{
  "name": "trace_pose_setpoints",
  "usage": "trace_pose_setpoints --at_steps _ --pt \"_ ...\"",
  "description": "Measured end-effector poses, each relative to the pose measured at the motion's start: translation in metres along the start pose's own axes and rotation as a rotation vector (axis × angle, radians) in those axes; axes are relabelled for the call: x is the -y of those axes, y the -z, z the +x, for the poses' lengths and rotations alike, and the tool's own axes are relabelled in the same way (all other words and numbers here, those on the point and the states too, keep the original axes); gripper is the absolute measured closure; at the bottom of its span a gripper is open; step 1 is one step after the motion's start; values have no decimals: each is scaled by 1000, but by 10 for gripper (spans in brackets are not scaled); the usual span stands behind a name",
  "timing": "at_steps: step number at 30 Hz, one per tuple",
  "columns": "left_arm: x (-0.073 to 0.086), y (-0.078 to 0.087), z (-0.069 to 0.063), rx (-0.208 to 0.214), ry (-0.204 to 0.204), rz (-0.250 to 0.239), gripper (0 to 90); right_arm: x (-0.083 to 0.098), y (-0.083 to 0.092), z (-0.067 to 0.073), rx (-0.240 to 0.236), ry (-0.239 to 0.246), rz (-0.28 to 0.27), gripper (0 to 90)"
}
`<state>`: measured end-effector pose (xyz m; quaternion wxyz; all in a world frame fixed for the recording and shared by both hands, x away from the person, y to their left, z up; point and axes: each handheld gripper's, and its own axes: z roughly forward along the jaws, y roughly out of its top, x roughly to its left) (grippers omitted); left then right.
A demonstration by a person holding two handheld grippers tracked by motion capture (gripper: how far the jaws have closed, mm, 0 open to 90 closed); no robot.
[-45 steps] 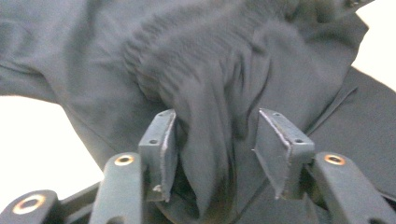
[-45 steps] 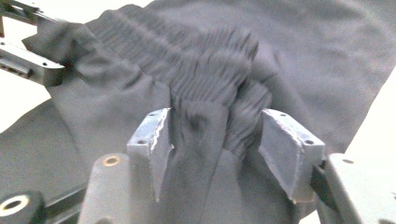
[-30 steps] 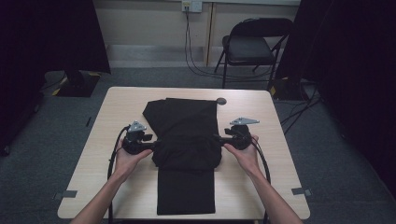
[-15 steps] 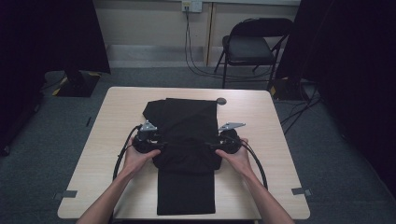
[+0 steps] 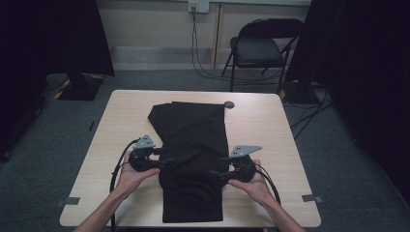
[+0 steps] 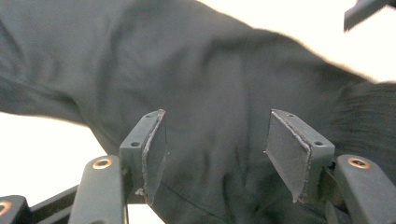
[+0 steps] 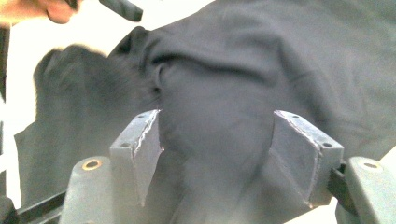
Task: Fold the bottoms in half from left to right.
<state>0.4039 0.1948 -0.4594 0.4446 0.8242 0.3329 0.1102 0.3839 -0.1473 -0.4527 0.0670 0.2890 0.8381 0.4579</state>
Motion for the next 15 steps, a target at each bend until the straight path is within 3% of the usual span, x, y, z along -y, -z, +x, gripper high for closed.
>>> trace_pose_setpoints --at_steps 1,2,3,4,6,8,9,11,12,14,15 --pt "2 -11 -6 16 -23 53 382 -3 -2 1 0 -18 -22 352" --pt "2 -11 -6 16 -23 53 380 -6 -5 4 -22 -32 -36 360" --pt "3 -16 -14 20 -60 82 370 -10 -11 8 -35 -22 -31 370" --pt "3 -16 -14 20 -60 82 370 -12 -17 14 -35 0 -20 388" --pt "8 -22 -19 31 -69 118 368 -13 -31 26 -88 11 2 436" --pt "9 -25 -19 17 -83 140 369 -11 -39 34 -89 35 23 477" --pt "12 -30 -18 3 -74 165 368 -3 -54 48 -114 88 87 518" --pt "16 -33 -17 -9 -71 181 368 8 -63 58 -116 137 147 526" --pt "16 -33 -17 -9 -71 181 368 13 -64 61 -118 151 140 535" --pt "16 -32 -15 -4 -49 164 365 16 -64 62 -125 135 125 533" --pt "16 -29 -14 11 -38 145 356 17 -59 64 -150 165 153 514"
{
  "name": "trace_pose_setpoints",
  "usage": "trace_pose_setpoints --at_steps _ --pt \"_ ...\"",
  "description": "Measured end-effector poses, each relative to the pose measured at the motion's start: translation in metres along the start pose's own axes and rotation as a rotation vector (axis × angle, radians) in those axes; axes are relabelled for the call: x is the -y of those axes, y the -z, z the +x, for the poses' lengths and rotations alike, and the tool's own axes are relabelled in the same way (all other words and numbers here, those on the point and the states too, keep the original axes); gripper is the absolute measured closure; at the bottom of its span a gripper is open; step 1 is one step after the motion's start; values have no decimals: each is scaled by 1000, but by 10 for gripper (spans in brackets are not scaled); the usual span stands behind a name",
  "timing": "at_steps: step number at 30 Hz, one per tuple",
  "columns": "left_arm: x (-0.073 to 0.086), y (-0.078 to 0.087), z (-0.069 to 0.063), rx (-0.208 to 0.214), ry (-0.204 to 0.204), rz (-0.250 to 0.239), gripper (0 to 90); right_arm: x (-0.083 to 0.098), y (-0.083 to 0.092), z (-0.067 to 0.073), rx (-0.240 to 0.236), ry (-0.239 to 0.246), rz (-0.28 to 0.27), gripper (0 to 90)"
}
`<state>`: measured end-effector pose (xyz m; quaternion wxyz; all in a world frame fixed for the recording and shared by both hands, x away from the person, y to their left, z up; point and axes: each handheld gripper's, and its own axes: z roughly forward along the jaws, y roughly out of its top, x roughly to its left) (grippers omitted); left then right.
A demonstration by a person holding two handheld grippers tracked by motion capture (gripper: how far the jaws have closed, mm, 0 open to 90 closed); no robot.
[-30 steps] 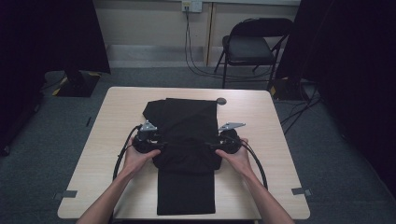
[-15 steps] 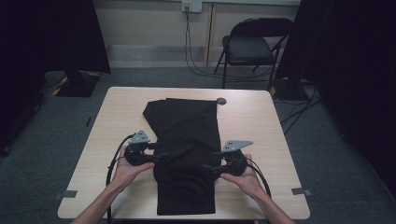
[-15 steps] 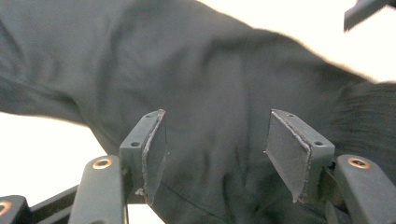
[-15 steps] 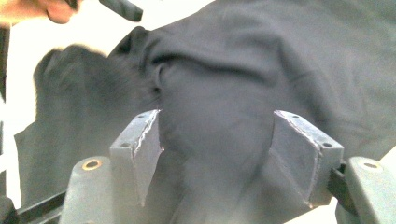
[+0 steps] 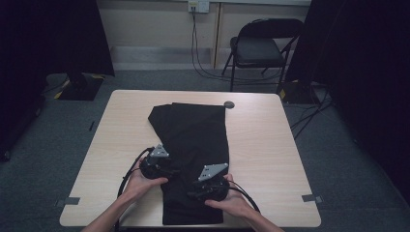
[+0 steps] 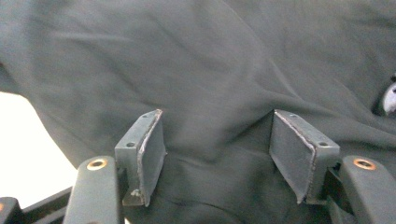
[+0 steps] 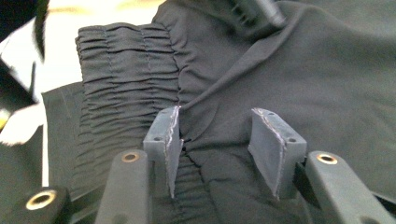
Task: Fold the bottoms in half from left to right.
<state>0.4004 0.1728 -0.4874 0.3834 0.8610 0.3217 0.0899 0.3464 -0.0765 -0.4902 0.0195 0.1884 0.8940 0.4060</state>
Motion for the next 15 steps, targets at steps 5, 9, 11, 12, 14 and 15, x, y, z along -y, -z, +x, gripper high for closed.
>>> trace_pose_setpoints --at_steps 5,9,11,12,14,15 --pt "0 6 4 -9 15 -33 355 6 6 9 -13 14 15 504" --pt "1 10 11 0 59 -43 426 12 13 29 -58 6 55 502" --pt "1 9 11 0 59 -46 438 13 14 33 -78 -5 64 473" --pt "0 9 11 -7 51 -42 458 13 15 41 -97 10 72 419" --pt "0 7 11 -17 52 -36 464 12 16 42 -97 14 74 383" --pt "0 6 10 -22 42 -29 467 5 22 36 -74 -3 12 402"
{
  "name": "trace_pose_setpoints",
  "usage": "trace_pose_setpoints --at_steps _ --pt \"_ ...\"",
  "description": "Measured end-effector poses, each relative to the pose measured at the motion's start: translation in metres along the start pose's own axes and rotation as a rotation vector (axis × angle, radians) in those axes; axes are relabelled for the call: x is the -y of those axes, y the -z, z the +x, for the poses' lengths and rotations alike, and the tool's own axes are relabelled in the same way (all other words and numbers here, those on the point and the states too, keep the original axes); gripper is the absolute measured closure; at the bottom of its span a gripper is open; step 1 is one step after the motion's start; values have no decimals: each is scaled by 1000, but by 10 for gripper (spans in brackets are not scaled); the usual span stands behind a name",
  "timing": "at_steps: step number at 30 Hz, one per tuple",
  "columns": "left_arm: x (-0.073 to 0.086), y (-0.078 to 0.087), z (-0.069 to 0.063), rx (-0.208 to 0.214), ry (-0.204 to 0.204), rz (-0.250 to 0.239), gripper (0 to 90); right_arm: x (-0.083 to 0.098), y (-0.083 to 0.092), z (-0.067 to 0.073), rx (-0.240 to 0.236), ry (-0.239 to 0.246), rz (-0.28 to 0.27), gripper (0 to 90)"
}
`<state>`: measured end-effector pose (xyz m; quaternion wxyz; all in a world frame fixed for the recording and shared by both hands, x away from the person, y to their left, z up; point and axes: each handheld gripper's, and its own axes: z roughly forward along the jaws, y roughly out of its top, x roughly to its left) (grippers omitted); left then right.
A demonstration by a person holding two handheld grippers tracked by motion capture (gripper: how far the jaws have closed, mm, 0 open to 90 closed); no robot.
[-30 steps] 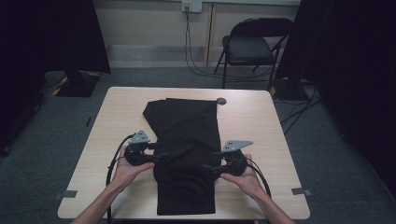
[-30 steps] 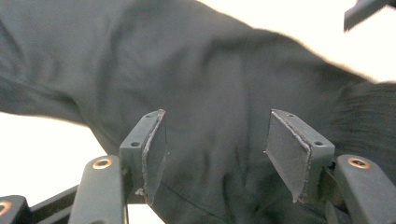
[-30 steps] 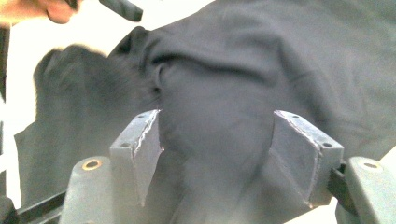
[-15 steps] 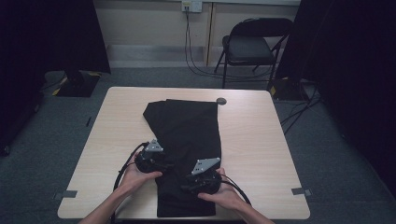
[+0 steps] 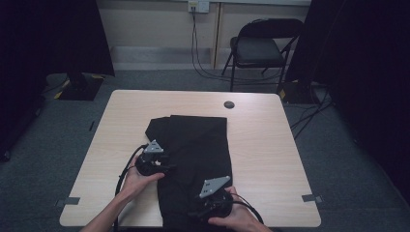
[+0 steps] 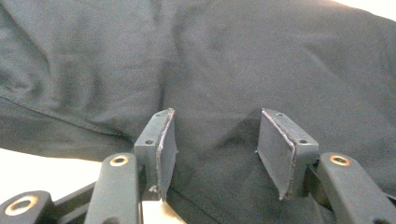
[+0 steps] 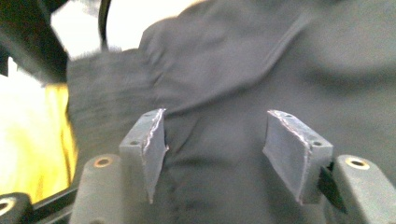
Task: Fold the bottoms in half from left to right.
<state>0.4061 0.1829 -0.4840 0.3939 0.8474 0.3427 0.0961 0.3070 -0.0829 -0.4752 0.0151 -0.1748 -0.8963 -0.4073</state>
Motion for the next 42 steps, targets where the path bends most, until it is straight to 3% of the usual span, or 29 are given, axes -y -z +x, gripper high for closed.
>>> trace_pose_setpoints --at_steps 1,2,3,4,5,6,7,12,13,14,16,21,22,23,26,28,32,35,40,42 --pt "0 -1 0 -7 -11 4 466 -4 3 -7 19 -19 -35 430" --pt "1 -3 -1 -5 -6 10 466 -4 3 -7 19 -19 -35 430" --pt "3 -7 -2 -22 -21 29 472 -10 9 -28 105 -69 -92 425" --pt "4 -7 -1 -23 -30 23 472 -13 11 -40 139 -100 -107 422" --pt "4 -7 -1 -23 -30 23 472 -13 11 -40 139 -100 -107 422" --pt "4 -8 -1 -33 -45 22 473 -17 14 -63 220 -135 -118 406" --pt "4 -8 -1 -33 -45 22 472 -17 14 -63 220 -135 -118 406" --pt "2 -8 -5 -35 -59 44 470 -28 9 -113 339 -199 -130 401" --pt "4 -8 -5 -33 -60 30 470 -31 0 -126 375 -219 -116 398" --pt "4 -8 -5 -33 -60 30 470 -33 -6 -129 393 -208 -104 400" --pt "3 -8 -8 -30 -78 49 470 -37 -16 -134 380 -212 -89 402" --pt "0 -5 -11 -21 -37 72 500 -43 -36 -138 387 -191 -59 373" --pt "-2 -4 -10 -18 -28 59 500 -43 -36 -138 387 -191 -59 373" --pt "-4 -2 -4 -4 14 31 480 -40 -39 -139 387 -192 -57 372" --pt "-7 2 3 -22 37 -2 447 -35 -38 -132 391 -136 -38 368" --pt "-7 3 5 -39 35 -6 431 -31 -36 -130 377 -142 -48 368" --pt "-6 7 9 -53 55 -9 409 -20 -29 -118 358 -126 -56 368" --pt "-6 11 9 -60 58 -27 405 -9 -22 -100 333 -110 -59 368" --pt "-8 12 11 -63 49 -27 386 0 -14 -76 300 -81 -23 368" --pt "-9 12 12 -61 57 -31 380 2 -12 -72 292 -67 -16 368"
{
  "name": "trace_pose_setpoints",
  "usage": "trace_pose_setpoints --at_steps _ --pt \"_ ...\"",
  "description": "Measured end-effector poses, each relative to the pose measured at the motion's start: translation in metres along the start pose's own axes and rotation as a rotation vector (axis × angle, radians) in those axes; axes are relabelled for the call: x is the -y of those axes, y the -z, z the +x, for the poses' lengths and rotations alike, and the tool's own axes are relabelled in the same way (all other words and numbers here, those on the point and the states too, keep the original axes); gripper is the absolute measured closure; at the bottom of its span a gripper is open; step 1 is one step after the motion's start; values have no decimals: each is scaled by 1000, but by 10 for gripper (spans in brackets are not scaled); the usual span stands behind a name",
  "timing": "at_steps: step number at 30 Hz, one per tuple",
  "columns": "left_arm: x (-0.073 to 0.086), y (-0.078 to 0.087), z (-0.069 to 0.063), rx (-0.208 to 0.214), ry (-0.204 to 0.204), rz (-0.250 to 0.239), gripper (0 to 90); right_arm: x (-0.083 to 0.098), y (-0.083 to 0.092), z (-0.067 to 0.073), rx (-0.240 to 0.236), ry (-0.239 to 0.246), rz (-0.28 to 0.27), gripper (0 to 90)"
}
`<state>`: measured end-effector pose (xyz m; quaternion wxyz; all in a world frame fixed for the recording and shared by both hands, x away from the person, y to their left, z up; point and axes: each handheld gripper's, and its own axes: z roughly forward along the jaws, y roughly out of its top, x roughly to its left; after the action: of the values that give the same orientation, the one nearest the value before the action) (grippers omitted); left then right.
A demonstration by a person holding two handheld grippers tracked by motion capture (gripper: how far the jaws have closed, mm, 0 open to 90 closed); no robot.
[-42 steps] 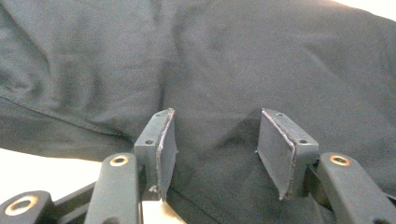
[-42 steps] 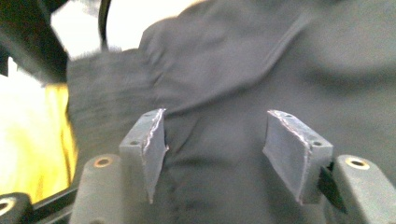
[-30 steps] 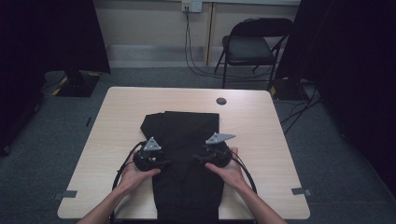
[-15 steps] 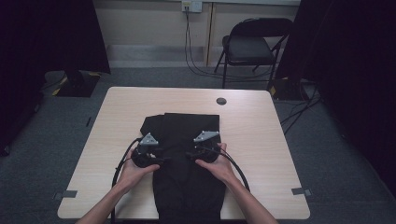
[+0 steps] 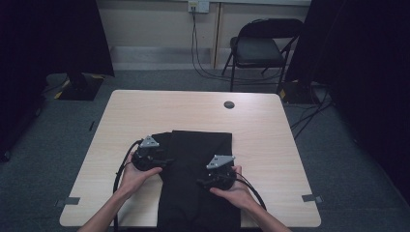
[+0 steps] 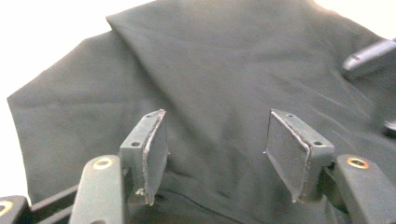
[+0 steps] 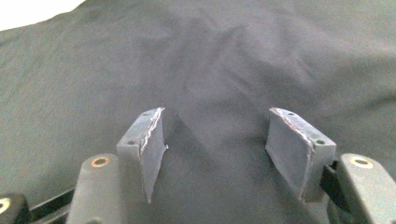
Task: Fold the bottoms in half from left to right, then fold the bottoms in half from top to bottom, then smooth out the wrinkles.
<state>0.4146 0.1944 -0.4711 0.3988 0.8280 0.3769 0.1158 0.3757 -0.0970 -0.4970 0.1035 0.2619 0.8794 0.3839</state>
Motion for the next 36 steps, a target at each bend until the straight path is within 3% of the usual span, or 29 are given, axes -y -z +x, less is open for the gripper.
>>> trace_pose_setpoints --at_steps 2,4,5,6,7,8,9,11,13,14,15,16,17,18,19,20,21,23,25,29,32,34,36 --pt "0 1 3 -9 1 -4 366 1 4 -1 -25 -20 8 358" --pt "0 1 6 -12 8 0 356 0 5 -9 -48 -50 10 286" --pt "0 2 7 -18 5 1 347 -5 12 -21 -28 -96 -18 265" --pt "0 4 9 -12 1 -7 347 -5 12 -21 -28 -96 -18 265" --pt "-2 6 14 -20 17 -29 349 -11 22 -36 15 -128 -64 249" --pt "-2 6 14 -20 17 -29 357 -11 22 -36 15 -128 -64 249" --pt "-4 6 17 -10 27 -16 353 -16 29 -52 56 -159 -94 243" --pt "-10 6 26 -44 45 -48 340 -18 30 -60 83 -164 -98 242" --pt "-15 3 34 -34 55 -32 325 -22 28 -77 106 -183 -91 229" --pt "-17 2 36 -52 39 -37 318 -25 26 -85 136 -174 -76 228" --pt "-19 -5 43 -54 65 -54 318 -27 22 -96 146 -189 -75 227" --pt "-20 -9 48 -39 76 -34 307 -29 19 -102 154 -193 -65 225" --pt "-21 -14 51 -58 82 -41 294 -30 17 -106 168 -193 -67 231" --pt "-21 -14 51 -58 82 -41 292 -30 17 -106 168 -193 -67 231" --pt "-21 -20 55 -68 97 -85 292 -32 11 -114 179 -194 -59 226" --pt "-21 -20 55 -68 97 -85 292 -32 11 -114 179 -194 -59 226" --pt "-25 -28 58 -59 94 -31 283 -34 6 -120 196 -200 -54 227" --pt "-30 -33 57 -61 83 -47 274 -37 2 -125 219 -203 -70 232" --pt "-34 -35 57 -59 77 -44 269 -38 0 -128 209 -211 -60 223" --pt "-38 -41 47 -60 20 -25 273 -35 -5 -142 220 -236 -34 224" --pt "-38 -49 52 -68 35 -13 271 -30 -10 -146 220 -263 -23 218" --pt "-35 -54 56 -65 77 -10 279 -27 -14 -148 233 -268 -6 221" --pt "-34 -60 57 -79 62 16 282 -26 -18 -150 234 -295 -11 222"
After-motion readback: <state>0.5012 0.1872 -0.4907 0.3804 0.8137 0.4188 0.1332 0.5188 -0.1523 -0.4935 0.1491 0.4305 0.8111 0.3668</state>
